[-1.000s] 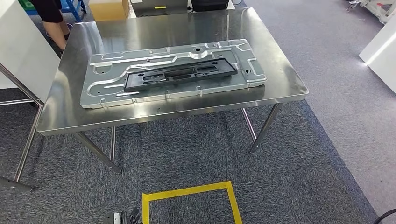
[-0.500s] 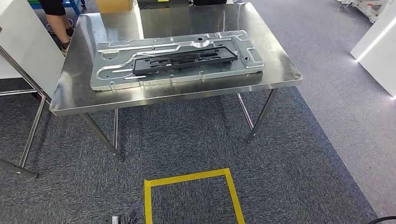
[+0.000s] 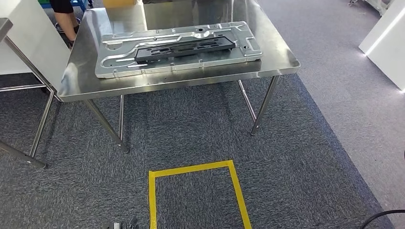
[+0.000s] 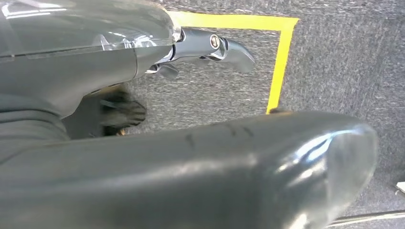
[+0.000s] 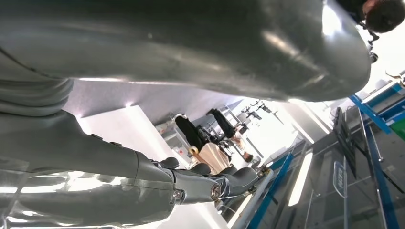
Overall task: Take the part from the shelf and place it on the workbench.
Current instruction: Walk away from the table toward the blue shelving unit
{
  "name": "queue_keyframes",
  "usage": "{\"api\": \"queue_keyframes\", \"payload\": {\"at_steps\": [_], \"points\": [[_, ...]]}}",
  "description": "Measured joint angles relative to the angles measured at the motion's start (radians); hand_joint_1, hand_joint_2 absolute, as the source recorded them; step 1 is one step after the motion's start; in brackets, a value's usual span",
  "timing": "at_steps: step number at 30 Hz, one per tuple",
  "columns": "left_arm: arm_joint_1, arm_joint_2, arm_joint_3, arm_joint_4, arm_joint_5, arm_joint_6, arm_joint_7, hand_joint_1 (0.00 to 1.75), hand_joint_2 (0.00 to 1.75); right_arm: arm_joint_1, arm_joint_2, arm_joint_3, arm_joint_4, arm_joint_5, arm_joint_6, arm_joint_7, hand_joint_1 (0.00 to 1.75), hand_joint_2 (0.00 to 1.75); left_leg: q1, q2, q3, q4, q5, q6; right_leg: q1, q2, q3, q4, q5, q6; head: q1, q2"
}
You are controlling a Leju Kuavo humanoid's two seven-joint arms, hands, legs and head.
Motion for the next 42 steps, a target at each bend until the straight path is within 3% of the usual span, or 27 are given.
{"api": "queue_keyframes", "payload": {"at_steps": [2, 5, 6, 7, 9, 10, 11, 12, 14, 16, 17, 18, 20, 21, 23, 25, 26, 27, 29, 30, 32, 33, 35, 37, 40, 41, 42], "points": [[-0.003, 0.0, 0.0, 0.0, 0.0, 0.001, -0.001, 0.0, 0.0, -0.003, -0.013, 0.006, 0.007, -0.001, -0.003, 0.001, 0.0, 0.0, -0.004, -0.001, 0.063, -0.102, -0.026, 0.013, 0.001, -0.001, -0.011, 0.003, 0.018, 0.012, 0.001, 0.0], [-0.002, -0.001, 0.0, 0.001, 0.0, 0.002, -0.001, 0.0, 0.0, -0.004, -0.023, 0.014, 0.015, -0.003, -0.008, 0.001, 0.0, 0.0, -0.008, 0.002, 0.054, -0.124, -0.007, 0.039, -0.004, 0.0, -0.017, 0.0, 0.033, 0.033, 0.001, 0.0], [-0.001, -0.001, 0.0, 0.001, -0.001, 0.002, 0.0, 0.0, 0.0, -0.003, -0.025, 0.016, 0.018, -0.005, -0.009, 0.002, 0.0, 0.0, -0.007, 0.004, 0.043, -0.126, 0.006, 0.049, -0.006, 0.002, -0.026, 0.013, 0.009, 0.037, 0.001, 0.0], [-0.001, -0.001, 0.0, 0.001, -0.002, 0.001, 0.0, 0.0, 0.0, -0.001, -0.027, 0.017, 0.02, -0.009, -0.011, 0.003, 0.0, 0.0, -0.006, 0.007, 0.03, -0.129, 0.021, 0.056, -0.007, 0.004, -0.039, 0.045, -0.034, 0.04, 0.001, 0.0], [-0.002, -0.001, -0.003, 0.001, -0.008, -0.002, 0.006, 0.0, 0.0, 0.005, -0.03, 0.012, 0.022, -0.015, -0.014, 0.006, 0.0, 0.0, -0.007, 0.01, -0.002, -0.129, 0.048, 0.064, -0.007, 0.008, -0.068, 0.161, -0.145, 0.044, 0.001, 0.0], [-0.003, -0.002, -0.006, 0.001, -0.013, -0.003, 0.012, 0.0, 0.0, 0.011, -0.03, 0.007, 0.022, -0.017, -0.014, 0.007, 0.0, 0.0, -0.008, 0.011, -0.02, -0.127, 0.061, 0.064, -0.007, 0.009, -0.075, 0.222, -0.177, 0.046, 0.001, 0.0], [-0.003, -0.002, -0.01, 0.001, -0.017, -0.005, 0.017, 0.0, 0.0, 0.018, -0.028, -0.001, 0.021, -0.018, -0.012, 0.008, 0.0, 0.0, -0.008, 0.011, -0.039, -0.124, 0.074, 0.064, -0.007, 0.01, -0.072, 0.265, -0.182, 0.048, 0.001, 0.0], [-0.003, -0.002, -0.014, 0.001, -0.02, -0.007, 0.023, 0.0, 0.0, 0.024, -0.025, -0.009, 0.018, -0.017, -0.009, 0.009, 0.0, 0.0, -0.008, 0.011, -0.059, -0.12, 0.086, 0.062, -0.007, 0.01, -0.055, 0.278, -0.164, 0.049, 0.001, 0.0], [-0.005, -0.004, -0.018, 0.001, -0.025, -0.011, 0.033, 0.0, 0.0, 0.031, -0.017, -0.026, 0.009, -0.014, 0.004, 0.009, 0.0, 0.0, -0.008, 0.011, -0.095, -0.11, 0.108, 0.056, -0.008, 0.011, 0.029, 0.208, -0.114, 0.046, 0.001, 0.0], [-0.011, -0.007, -0.023, 0.001, -0.03, -0.012, 0.04, 0.0, 0.0, 0.033, -0.011, -0.045, -0.003, -0.007, 0.024, 0.009, 0.0, 0.0, -0.012, 0.011, -0.119, -0.097, 0.124, 0.047, -0.003, 0.011, 0.147, 0.06, -0.126, 0.038, 0.001, 0.0], [-0.014, -0.009, -0.027, 0.001, -0.032, -0.013, 0.042, 0.0, 0.0, 0.033, -0.008, -0.054, -0.007, -0.002, 0.035, 0.008, 0.0, 0.0, -0.013, 0.011, -0.125, -0.093, 0.133, 0.041, 0.0, 0.011, 0.186, 0.004, -0.143, 0.031, 0.001, 0.0], [-0.017, -0.01, -0.031, 0.001, -0.034, -0.014, 0.045, 0.0, 0.0, 0.033, -0.005, -0.063, -0.009, 0.004, 0.044, 0.007, 0.0, 0.0, -0.013, 0.011, -0.129, -0.093, 0.143, 0.036, 0.004, 0.011, 0.203, -0.028, -0.155, 0.024, 0.0, 0.0], [-0.019, -0.011, -0.037, 0.001, -0.037, -0.015, 0.051, 0.0, 0.0, 0.03, 0.003, -0.074, -0.01, 0.017, 0.056, 0.004, 0.0, 0.0, -0.012, 0.011, -0.135, -0.094, 0.156, 0.024, 0.004, 0.008, 0.191, -0.036, -0.142, 0.006, 0.0, 0.0], [-0.019, -0.011, -0.04, 0.001, -0.038, -0.015, 0.055, 0.0, 0.0, 0.026, 0.007, -0.076, -0.01, 0.023, 0.061, 0.002, 0.0, 0.0, -0.011, 0.01, -0.143, -0.082, 0.138, 0.019, 0.003, 0.006, 0.18, -0.036, -0.13, -0.003, 0.0, 0.0], [-0.02, -0.012, -0.043, 0.001, -0.041, -0.016, 0.062, 0.0, 0.0, 0.018, 0.013, -0.08, -0.009, 0.033, 0.067, 0.002, 0.0, 0.0, -0.006, 0.008, -0.17, 0.0, 0.044, 0.009, 0.0, 0.003, 0.151, -0.037, -0.103, -0.016, 0.0, 0.0], [-0.022, -0.012, -0.046, 0.001, -0.042, -0.017, 0.069, 0.0, 0.0, 0.013, 0.017, -0.085, -0.007, 0.038, 0.069, 0.002, 0.0, 0.0, -0.004, 0.007, -0.194, 0.132, -0.051, 0.003, 0.001, 0.004, 0.114, -0.035, -0.076, -0.02, 0.0, 0.0], [-0.024, -0.012, -0.049, 0.001, -0.042, -0.017, 0.071, 0.0, 0.0, 0.012, 0.019, -0.087, -0.006, 0.039, 0.072, 0.002, 0.0, 0.0, -0.004, 0.007, -0.194, 0.182, -0.063, 0.002, 0.002, 0.004, 0.095, -0.032, -0.062, -0.019, 0.0, 0.0], [-0.024, -0.012, -0.051, 0.001, -0.042, -0.018, 0.074, 0.0, 0.0, 0.01, 0.022, -0.09, -0.006, 0.039, 0.076, 0.002, 0.0, 0.0, -0.004, 0.007, -0.18, 0.203, -0.051, 0.003, 0.003, 0.004, 0.076, -0.029, -0.05, -0.017, 0.0, 0.0], [-0.027, -0.012, -0.057, 0.001, -0.042, -0.018, 0.077, 0.0, 0.0, 0.01, 0.027, -0.099, -0.006, 0.039, 0.089, 0.003, 0.0, 0.0, -0.005, 0.007, -0.102, 0.142, 0.001, 0.011, 0.004, 0.004, 0.042, -0.02, -0.03, -0.014, 0.0, 0.0], [-0.03, -0.011, -0.06, 0.001, -0.04, -0.018, 0.079, 0.0, 0.0, 0.01, 0.029, -0.103, -0.006, 0.039, 0.096, 0.002, 0.0, 0.0, -0.008, 0.007, -0.037, 0.066, 0.006, 0.019, 0.006, 0.003, 0.029, -0.015, -0.022, -0.011, 0.0, 0.0], [-0.038, -0.01, -0.065, 0.001, -0.034, -0.018, 0.083, 0.0, 0.0, 0.007, 0.034, -0.108, -0.006, 0.035, 0.102, 0.0, 0.0, 0.0, -0.012, 0.008, 0.074, -0.089, -0.024, 0.033, 0.008, 0.001, 0.015, -0.008, -0.008, -0.002, 0.0, 0.0], [-0.04, -0.009, -0.066, 0.001, -0.031, -0.018, 0.086, 0.0, 0.0, 0.004, 0.035, -0.109, -0.006, 0.03, 0.101, -0.002, 0.0, 0.0, -0.015, 0.009, 0.101, -0.135, -0.041, 0.038, 0.008, -0.001, 0.013, -0.007, 0.0, 0.004, 0.0, 0.0], [-0.041, -0.009, -0.067, 0.001, -0.027, -0.016, 0.091, 0.0, 0.0, -0.003, 0.037, -0.108, -0.004, 0.019, 0.096, -0.005, 0.0, 0.0, -0.015, 0.01, 0.099, -0.157, -0.035, 0.049, 0.004, -0.001, 0.009, -0.01, 0.014, 0.018, 0.0, 0.0], [-0.04, -0.008, -0.068, 0.001, -0.025, -0.015, 0.092, 0.0, 0.0, -0.006, 0.038, -0.107, -0.002, 0.014, 0.092, -0.005, 0.0, 0.0, -0.013, 0.011, 0.085, -0.165, -0.011, 0.062, 0.0, 0.003, -0.01, 0.025, -0.015, 0.03, 0.0, 0.0], [-0.038, -0.007, -0.071, 0.001, -0.023, -0.011, 0.094, 0.0, 0.0, -0.007, 0.043, -0.105, 0.002, 0.022, 0.079, -0.01, 0.0, 0.0, -0.013, 0.016, 0.054, -0.164, 0.015, 0.069, -0.002, 0.009, -0.078, 0.205, -0.133, 0.043, 0.0, 0.0], [-0.037, -0.007, -0.072, 0.001, -0.022, -0.009, 0.094, 0.0, 0.0, -0.006, 0.046, -0.102, 0.004, 0.03, 0.071, -0.012, 0.0, 0.0, -0.013, 0.018, 0.045, -0.161, 0.02, 0.069, -0.003, 0.009, -0.09, 0.252, -0.154, 0.046, 0.0, 0.0], [-0.035, -0.006, -0.073, 0.001, -0.021, -0.006, 0.095, 0.0, 0.0, -0.006, 0.049, -0.098, 0.005, 0.037, 0.063, -0.015, 0.0, 0.0, -0.014, 0.022, 0.037, -0.156, 0.024, 0.068, -0.003, 0.008, -0.083, 0.264, -0.157, 0.047, 0.0, 0.0]]}}
